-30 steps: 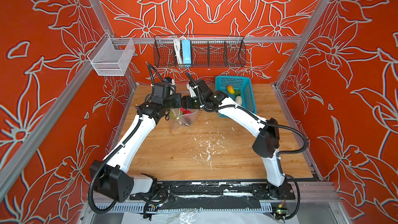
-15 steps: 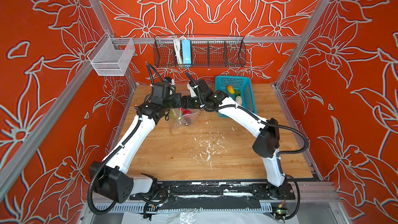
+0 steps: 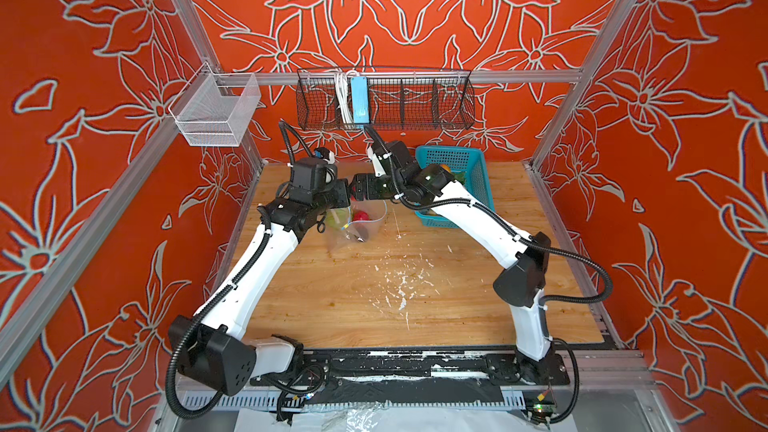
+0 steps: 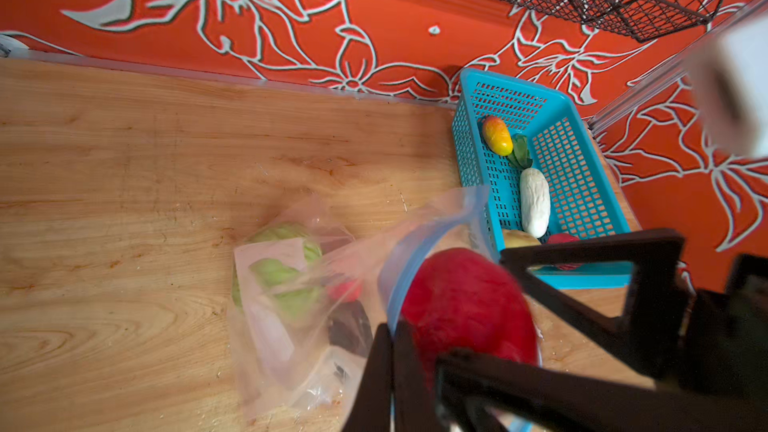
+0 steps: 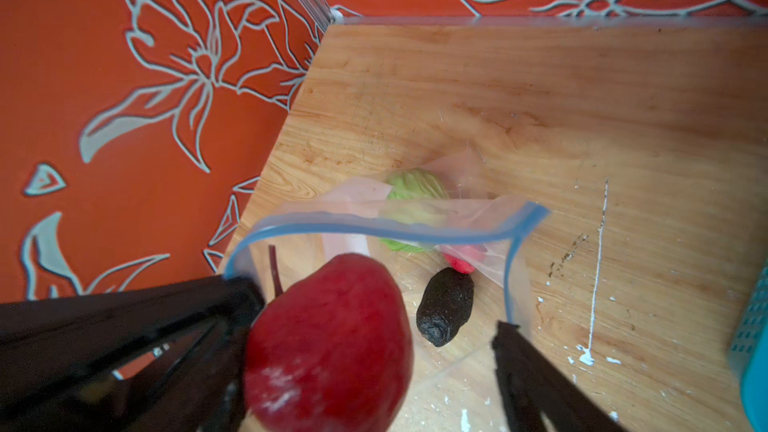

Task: Place the food in the zip-top bag and seal the zipper
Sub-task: 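Lower the red beet into the bag and open the right gripper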

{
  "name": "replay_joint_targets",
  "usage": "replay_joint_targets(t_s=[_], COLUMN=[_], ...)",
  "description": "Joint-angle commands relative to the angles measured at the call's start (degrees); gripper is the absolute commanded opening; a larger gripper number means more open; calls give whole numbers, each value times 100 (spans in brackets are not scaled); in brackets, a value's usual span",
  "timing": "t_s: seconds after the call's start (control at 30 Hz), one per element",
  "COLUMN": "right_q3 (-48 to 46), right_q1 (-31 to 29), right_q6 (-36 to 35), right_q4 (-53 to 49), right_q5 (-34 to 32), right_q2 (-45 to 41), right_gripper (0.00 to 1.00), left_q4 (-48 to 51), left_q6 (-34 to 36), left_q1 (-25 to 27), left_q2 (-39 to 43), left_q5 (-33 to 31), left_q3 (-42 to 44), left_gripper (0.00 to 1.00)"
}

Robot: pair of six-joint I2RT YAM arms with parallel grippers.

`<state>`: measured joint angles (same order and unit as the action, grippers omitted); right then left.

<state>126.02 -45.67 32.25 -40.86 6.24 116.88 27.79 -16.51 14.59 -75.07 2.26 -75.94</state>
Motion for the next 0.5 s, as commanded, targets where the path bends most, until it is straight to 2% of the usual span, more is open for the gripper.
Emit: replay_joint_targets(t_s=[0.0,0.33,0.47], right_q3=[177,-302,-1152], right_q1=[22,91,269], right_q6=[-53,-40,186], right_q4=[-128,-165,482], right_q5=[-136,-63,517], right_q2=[-345,-383,-472], right_gripper=[93,95,97], left_q4=[-28,-46,-19], left_q6=[4,2,-18], left_q1=[-9,-9,-9], left_q2=[80,105,117], left_q5=[1,11,41], left_q3=[36,45,19], left_gripper=[0,0,0])
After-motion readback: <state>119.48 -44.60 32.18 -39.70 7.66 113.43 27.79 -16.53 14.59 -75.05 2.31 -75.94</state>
